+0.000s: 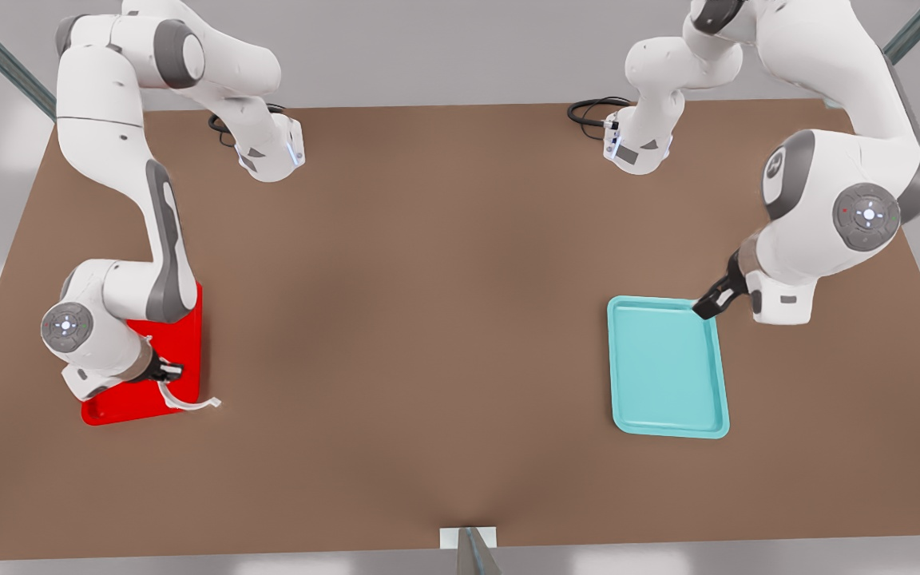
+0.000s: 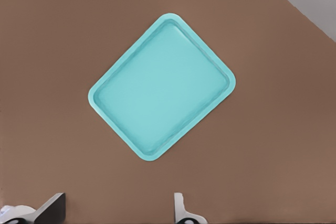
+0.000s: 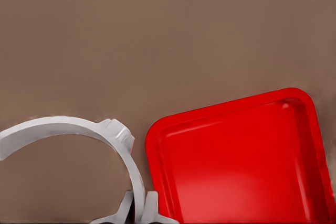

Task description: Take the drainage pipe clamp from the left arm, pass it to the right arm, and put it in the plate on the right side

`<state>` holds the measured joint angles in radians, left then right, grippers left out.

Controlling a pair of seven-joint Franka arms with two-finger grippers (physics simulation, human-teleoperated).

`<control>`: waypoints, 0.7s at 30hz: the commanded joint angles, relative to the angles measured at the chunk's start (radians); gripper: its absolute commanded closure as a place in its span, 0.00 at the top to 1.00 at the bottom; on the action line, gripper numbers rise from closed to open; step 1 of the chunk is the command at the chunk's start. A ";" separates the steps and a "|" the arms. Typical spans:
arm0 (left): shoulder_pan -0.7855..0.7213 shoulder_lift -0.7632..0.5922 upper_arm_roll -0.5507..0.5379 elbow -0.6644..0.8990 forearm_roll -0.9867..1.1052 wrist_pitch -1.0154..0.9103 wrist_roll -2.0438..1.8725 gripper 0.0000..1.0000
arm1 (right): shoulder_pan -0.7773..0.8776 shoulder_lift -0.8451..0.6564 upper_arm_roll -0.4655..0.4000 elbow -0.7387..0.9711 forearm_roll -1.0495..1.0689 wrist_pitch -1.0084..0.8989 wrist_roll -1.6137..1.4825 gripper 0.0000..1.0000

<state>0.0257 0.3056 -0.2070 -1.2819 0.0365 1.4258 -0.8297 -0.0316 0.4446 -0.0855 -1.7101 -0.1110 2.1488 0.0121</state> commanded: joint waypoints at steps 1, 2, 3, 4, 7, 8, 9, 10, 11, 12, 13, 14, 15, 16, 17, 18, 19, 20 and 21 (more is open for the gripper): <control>-0.012 0.004 -0.005 0.007 0.009 -0.048 1.587 1.00 | -0.042 -0.020 0.000 -0.054 -0.055 0.072 -0.713 0.21; -0.010 0.004 -0.003 0.012 0.010 -0.045 1.587 1.00 | -0.073 -0.041 0.000 -0.098 -0.093 0.102 -0.719 0.21; -0.013 0.006 -0.005 0.012 0.011 -0.045 1.586 1.00 | -0.094 -0.064 0.000 -0.149 -0.111 0.149 -0.728 0.21; -0.007 0.007 0.000 0.013 0.011 -0.044 1.587 1.00 | -0.123 -0.070 0.000 -0.187 -0.118 0.204 -0.739 0.21; -0.009 0.016 0.000 0.018 0.019 -0.011 1.587 1.00 | -0.171 -0.060 -0.002 -0.197 -0.125 0.230 -0.768 0.21; -0.009 0.016 0.000 0.018 0.019 -0.013 1.587 1.00 | -0.183 -0.056 -0.005 -0.210 -0.145 0.258 -0.768 0.21; -0.010 0.016 0.000 0.018 0.019 -0.018 1.586 1.00 | -0.185 -0.050 -0.014 -0.230 -0.157 0.298 -0.768 0.21; -0.010 0.016 0.000 0.018 0.019 -0.025 1.586 1.00 | -0.185 -0.046 -0.016 -0.252 -0.157 0.321 -0.767 0.21; -0.007 0.015 0.000 0.018 0.017 -0.030 1.586 1.00 | -0.188 -0.046 -0.016 -0.275 -0.157 0.338 -0.762 0.21; -0.007 0.015 0.000 0.018 0.019 -0.030 1.586 1.00 | -0.189 -0.044 -0.017 -0.283 -0.157 0.338 -0.761 0.21; -0.009 0.015 0.000 0.018 0.029 -0.030 1.586 1.00 | -0.206 -0.044 -0.017 -0.292 -0.157 0.342 -0.762 0.21; -0.010 0.015 0.000 0.018 0.031 -0.030 1.586 1.00 | -0.212 -0.044 -0.017 -0.296 -0.157 0.342 -0.764 0.21; -0.010 0.015 0.000 0.018 0.031 -0.030 1.586 1.00 | -0.214 -0.044 -0.017 -0.298 -0.157 0.342 -0.764 0.21; -0.010 0.015 -0.002 0.018 0.031 -0.031 1.586 1.00 | -0.222 -0.043 -0.017 -0.298 -0.157 0.342 -0.764 0.21; -0.010 0.015 -0.002 0.018 0.031 -0.031 1.586 1.00 | -0.223 -0.038 -0.017 -0.298 -0.157 0.342 -0.764 0.21; -0.010 0.015 -0.002 0.018 0.031 -0.031 1.586 1.00 | -0.222 -0.037 -0.017 -0.298 -0.157 0.338 -0.762 0.21; -0.010 0.015 -0.002 0.018 0.031 -0.031 1.586 1.00 | -0.222 -0.030 -0.017 -0.296 -0.157 0.333 -0.758 0.83; -0.010 0.015 -0.002 0.018 0.031 -0.031 1.586 1.00 | -0.222 -0.030 -0.017 -0.295 -0.157 0.329 -0.765 1.00; -0.010 0.015 -0.002 0.018 0.031 -0.031 1.586 1.00 | -0.223 -0.030 -0.017 -0.295 -0.157 0.327 -0.764 1.00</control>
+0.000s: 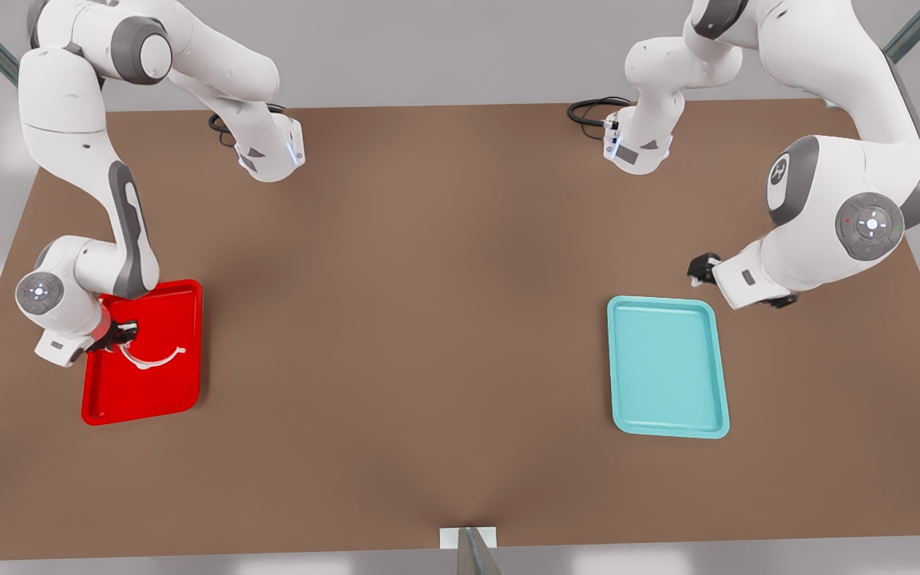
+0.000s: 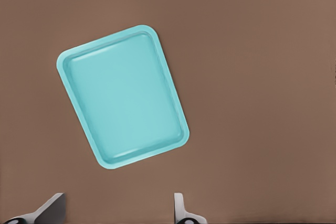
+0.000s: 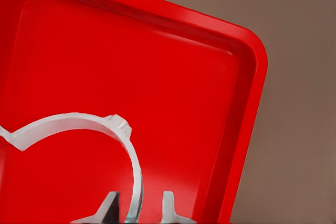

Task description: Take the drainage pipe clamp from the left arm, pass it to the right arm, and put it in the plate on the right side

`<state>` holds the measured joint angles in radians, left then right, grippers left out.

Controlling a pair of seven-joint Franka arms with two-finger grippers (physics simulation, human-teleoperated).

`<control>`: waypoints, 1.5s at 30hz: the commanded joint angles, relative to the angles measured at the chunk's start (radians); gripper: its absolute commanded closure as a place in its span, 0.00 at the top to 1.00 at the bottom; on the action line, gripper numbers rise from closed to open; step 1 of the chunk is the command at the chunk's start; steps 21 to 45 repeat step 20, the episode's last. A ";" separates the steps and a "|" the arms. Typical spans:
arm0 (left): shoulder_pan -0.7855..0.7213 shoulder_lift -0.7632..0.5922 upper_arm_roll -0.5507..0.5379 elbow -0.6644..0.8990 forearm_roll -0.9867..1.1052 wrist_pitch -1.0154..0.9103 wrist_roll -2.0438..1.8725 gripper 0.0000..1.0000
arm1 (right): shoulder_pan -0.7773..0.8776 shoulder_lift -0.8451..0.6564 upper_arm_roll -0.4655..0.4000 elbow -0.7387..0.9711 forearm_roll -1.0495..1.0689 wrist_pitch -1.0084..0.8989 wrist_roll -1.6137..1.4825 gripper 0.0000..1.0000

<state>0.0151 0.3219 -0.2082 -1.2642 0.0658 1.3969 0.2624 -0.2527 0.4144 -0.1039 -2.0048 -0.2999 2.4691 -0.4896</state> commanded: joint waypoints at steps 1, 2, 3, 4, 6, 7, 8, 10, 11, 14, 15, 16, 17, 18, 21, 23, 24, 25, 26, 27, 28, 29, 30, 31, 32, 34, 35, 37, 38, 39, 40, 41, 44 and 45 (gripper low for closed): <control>0.000 -0.001 0.000 0.000 0.002 -0.002 0.494 1.00 | 0.000 0.000 0.003 0.003 0.031 0.007 -0.264 1.00; -0.001 -0.001 0.000 0.000 0.002 -0.002 0.494 1.00 | 0.000 -0.002 0.003 0.009 0.031 -0.009 -0.264 1.00; -0.001 -0.001 0.000 0.000 0.002 -0.007 0.494 1.00 | 0.000 -0.008 0.003 0.011 0.031 -0.013 -0.265 1.00; 0.000 -0.001 -0.002 0.000 0.002 -0.009 0.494 1.00 | 0.001 -0.011 0.004 0.040 0.031 -0.047 -0.265 1.00; 0.000 -0.001 -0.002 0.000 0.002 -0.016 0.494 1.00 | 0.047 0.004 0.021 0.201 0.068 -0.255 -0.216 1.00; 0.000 -0.001 0.000 0.000 0.002 -0.016 0.494 1.00 | 0.079 0.018 0.024 0.268 0.091 -0.337 -0.167 1.00; 0.000 -0.001 -0.002 0.000 0.002 -0.016 0.494 1.00 | 0.148 0.021 0.023 0.368 0.159 -0.450 -0.115 1.00; -0.003 -0.001 -0.002 0.000 0.002 -0.016 0.494 1.00 | 0.265 0.021 0.024 0.526 0.235 -0.625 0.152 1.00; -0.003 -0.001 -0.002 0.000 0.002 -0.016 0.494 1.00 | 0.302 0.021 0.024 0.563 0.304 -0.664 0.232 1.00; -0.003 -0.001 -0.002 0.000 0.002 -0.016 0.494 1.00 | 0.418 0.007 0.024 0.690 0.312 -0.870 0.548 1.00; -0.004 -0.001 -0.002 0.000 0.002 -0.016 0.494 1.00 | 0.418 -0.061 0.020 0.680 0.328 -0.961 0.592 1.00; -0.003 -0.001 -0.002 0.000 0.002 -0.016 0.494 1.00 | 0.408 -0.186 0.013 0.589 0.320 -0.980 0.589 1.00; -0.003 -0.001 -0.002 0.000 0.002 -0.016 0.494 1.00 | 0.386 -0.279 0.012 0.515 0.311 -0.980 0.557 1.00; -0.003 -0.001 -0.002 0.000 0.002 -0.016 0.494 1.00 | 0.383 -0.301 0.010 0.502 0.311 -0.984 0.539 1.00; -0.001 -0.001 -0.002 0.000 0.002 -0.016 0.494 1.00 | 0.380 -0.312 0.009 0.488 0.308 -0.984 0.537 1.00; -0.001 -0.001 -0.002 0.000 0.002 -0.016 0.494 1.00 | 0.380 -0.312 0.009 0.488 0.308 -0.984 0.537 1.00; -0.001 -0.001 -0.002 0.000 0.002 -0.016 0.494 1.00 | 0.380 -0.312 0.009 0.488 0.308 -0.984 0.537 1.00; -0.001 -0.001 -0.002 0.000 0.002 -0.016 0.494 1.00 | 0.380 -0.312 0.009 0.488 0.308 -0.984 0.537 1.00; -0.001 -0.001 -0.002 0.000 0.002 -0.016 0.494 1.00 | 0.380 -0.312 0.009 0.488 0.308 -0.984 0.537 1.00; -0.001 -0.001 -0.002 0.000 0.002 -0.016 0.494 1.00 | 0.380 -0.312 0.009 0.488 0.308 -0.984 0.537 1.00; -0.001 -0.001 -0.002 0.000 0.002 -0.016 0.494 1.00 | 0.380 -0.312 0.009 0.488 0.308 -0.984 0.537 1.00; -0.001 -0.001 -0.002 0.000 0.002 -0.016 0.494 1.00 | 0.380 -0.312 0.009 0.488 0.308 -0.984 0.537 1.00; -0.001 -0.001 -0.002 0.000 0.002 -0.016 0.494 1.00 | 0.380 -0.312 0.009 0.488 0.308 -0.984 0.537 1.00; -0.001 -0.001 -0.002 0.000 0.002 -0.016 0.494 1.00 | 0.380 -0.312 0.009 0.488 0.308 -0.984 0.537 1.00; -0.001 -0.001 -0.002 0.000 0.002 -0.016 0.494 1.00 | 0.380 -0.312 0.009 0.488 0.308 -0.984 0.537 1.00; -0.001 -0.001 -0.002 0.000 0.002 -0.016 0.494 1.00 | 0.380 -0.312 0.009 0.488 0.308 -0.984 0.537 1.00; -0.001 -0.001 -0.002 0.000 0.002 -0.016 0.494 1.00 | 0.380 -0.312 0.009 0.488 0.308 -0.984 0.537 1.00; -0.001 -0.001 -0.002 0.000 0.002 -0.016 0.494 1.00 | 0.380 -0.312 0.009 0.488 0.308 -0.984 0.537 1.00; -0.001 -0.001 -0.002 0.000 0.002 -0.016 0.494 1.00 | 0.380 -0.312 0.009 0.488 0.308 -0.984 0.537 1.00; -0.001 -0.001 -0.002 0.000 0.002 -0.016 0.494 1.00 | 0.380 -0.312 0.009 0.488 0.308 -0.984 0.537 1.00; -0.001 -0.001 -0.002 0.000 0.002 -0.016 0.494 1.00 | 0.380 -0.312 0.009 0.488 0.308 -0.984 0.537 1.00; -0.001 -0.001 -0.002 0.000 0.002 -0.016 0.494 1.00 | 0.380 -0.312 0.009 0.488 0.308 -0.984 0.537 1.00; -0.001 -0.001 -0.002 0.000 0.002 -0.016 0.494 1.00 | 0.380 -0.312 0.009 0.488 0.308 -0.984 0.537 1.00; -0.001 -0.001 -0.002 0.000 0.002 -0.016 0.494 1.00 | 0.380 -0.312 0.009 0.488 0.308 -0.984 0.537 1.00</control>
